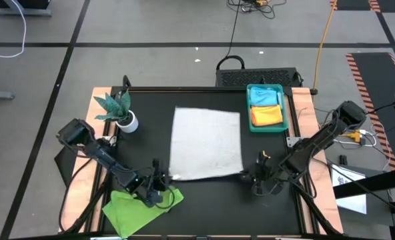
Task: Fold microfiber towels
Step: Fold the white microfiber cloth
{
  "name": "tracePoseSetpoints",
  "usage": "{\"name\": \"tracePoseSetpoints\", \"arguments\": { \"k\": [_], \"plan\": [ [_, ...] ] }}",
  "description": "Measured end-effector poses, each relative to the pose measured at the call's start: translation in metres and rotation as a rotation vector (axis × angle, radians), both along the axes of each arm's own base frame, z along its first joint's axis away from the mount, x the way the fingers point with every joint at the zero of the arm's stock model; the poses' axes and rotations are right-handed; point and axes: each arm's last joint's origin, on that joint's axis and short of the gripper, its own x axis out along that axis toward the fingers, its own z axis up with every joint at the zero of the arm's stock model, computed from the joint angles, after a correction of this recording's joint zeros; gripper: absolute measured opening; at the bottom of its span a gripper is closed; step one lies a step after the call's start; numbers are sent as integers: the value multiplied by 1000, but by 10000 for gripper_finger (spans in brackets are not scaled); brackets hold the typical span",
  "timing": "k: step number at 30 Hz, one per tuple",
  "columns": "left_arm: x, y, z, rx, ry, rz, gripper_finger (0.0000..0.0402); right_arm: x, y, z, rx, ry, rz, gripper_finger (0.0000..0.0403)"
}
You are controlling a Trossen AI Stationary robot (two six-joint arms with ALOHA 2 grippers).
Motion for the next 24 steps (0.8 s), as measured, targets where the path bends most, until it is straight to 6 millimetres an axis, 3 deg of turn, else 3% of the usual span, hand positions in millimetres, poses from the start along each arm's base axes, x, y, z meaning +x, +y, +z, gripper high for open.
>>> {"name": "tracePoseSetpoints", "arguments": {
  "k": [4,10,14,19,24],
  "plan": [
    [-1,-20,11,-124,4,-62,12,-5,11,1,105,17,74,0],
    [-3,-62,40,-297,-6,-216,7,-9,48,10,399,-28,335,0],
    [-3,-73,66,-262,-100,-225,16,-14,57,17,335,-142,378,0],
    [2,-54,83,-132,-175,-81,5,-15,45,12,215,-158,165,0],
    [13,-13,80,2,-129,134,15,-16,25,2,204,-112,-93,0]
  ]
}}
